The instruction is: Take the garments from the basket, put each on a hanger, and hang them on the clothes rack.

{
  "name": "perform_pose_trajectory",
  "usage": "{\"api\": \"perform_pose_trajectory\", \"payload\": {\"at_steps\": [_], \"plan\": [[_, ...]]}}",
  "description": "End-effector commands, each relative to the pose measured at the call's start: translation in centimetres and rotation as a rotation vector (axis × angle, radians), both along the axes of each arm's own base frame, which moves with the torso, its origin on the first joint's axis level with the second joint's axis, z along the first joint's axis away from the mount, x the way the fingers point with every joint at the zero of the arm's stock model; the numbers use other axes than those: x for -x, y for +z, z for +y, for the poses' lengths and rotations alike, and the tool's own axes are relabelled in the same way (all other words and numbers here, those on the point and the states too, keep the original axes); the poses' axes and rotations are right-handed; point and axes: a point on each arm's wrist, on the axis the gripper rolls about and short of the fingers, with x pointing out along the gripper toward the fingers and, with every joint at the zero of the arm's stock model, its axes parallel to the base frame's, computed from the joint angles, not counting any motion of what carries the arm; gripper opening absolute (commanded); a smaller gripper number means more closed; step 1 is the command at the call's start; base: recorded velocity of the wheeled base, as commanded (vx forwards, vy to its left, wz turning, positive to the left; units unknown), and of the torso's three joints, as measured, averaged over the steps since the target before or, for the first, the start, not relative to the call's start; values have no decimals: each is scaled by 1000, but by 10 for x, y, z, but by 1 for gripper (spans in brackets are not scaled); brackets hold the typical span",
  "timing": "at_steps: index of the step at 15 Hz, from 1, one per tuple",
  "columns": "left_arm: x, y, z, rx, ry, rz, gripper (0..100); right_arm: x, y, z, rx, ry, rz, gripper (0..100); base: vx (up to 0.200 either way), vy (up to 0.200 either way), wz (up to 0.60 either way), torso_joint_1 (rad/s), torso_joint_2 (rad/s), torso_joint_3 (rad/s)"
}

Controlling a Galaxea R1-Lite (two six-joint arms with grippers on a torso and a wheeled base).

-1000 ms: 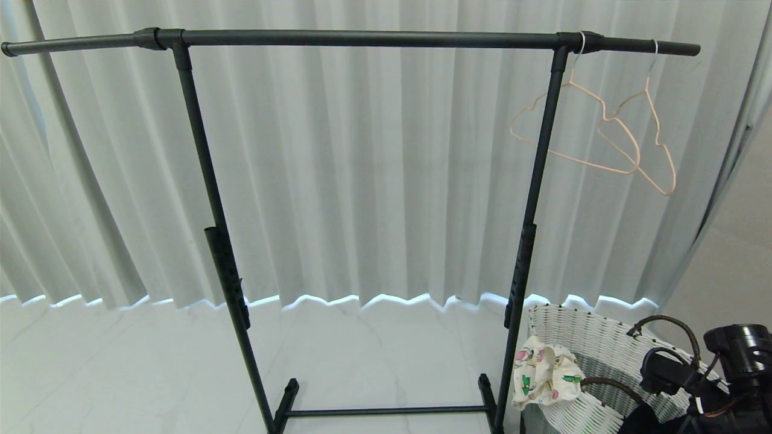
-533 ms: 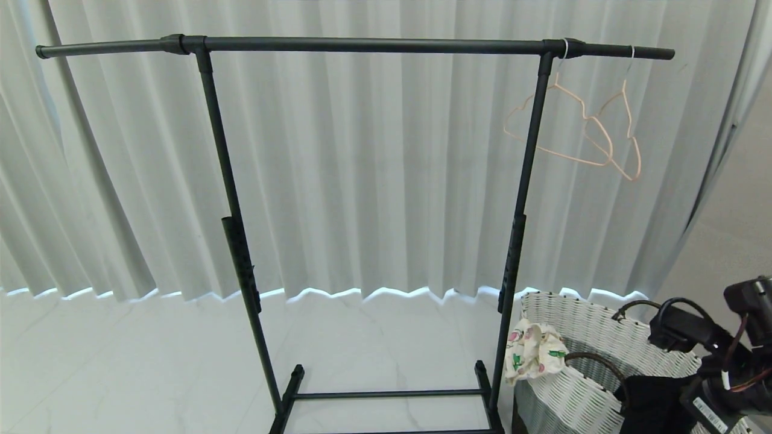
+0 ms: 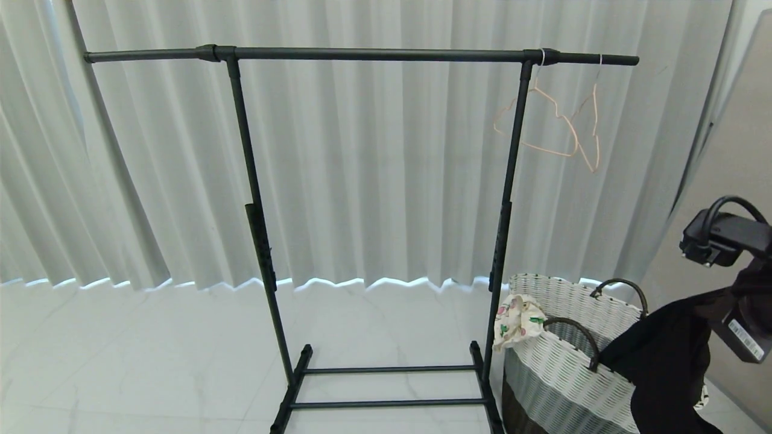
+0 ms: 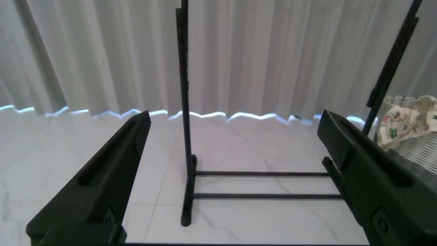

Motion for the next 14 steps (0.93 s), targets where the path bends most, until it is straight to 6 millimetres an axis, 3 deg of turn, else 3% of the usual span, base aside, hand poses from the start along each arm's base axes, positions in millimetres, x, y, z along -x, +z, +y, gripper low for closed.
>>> {"api": "perform_pose_trajectory", "payload": {"at_steps": [1,3,7,14], "plan": [[0,0,0,0,-1,0,100,-7,18,18,-41,52,-27,0,-200,0,0,7,2,7],[0,0,0,-3,-1,0,100,-15,25,36,-81,84,-18,0,-200,0,0,2,2,2],[0,0,0,-8,1,0,100,-32,24,77,-147,198,36,0,0,0,0,0,0,0],[0,1,-1,-41,-27,-13,100,-69,18,129,-182,234,70,0,0,0,0,0,0,0]]}}
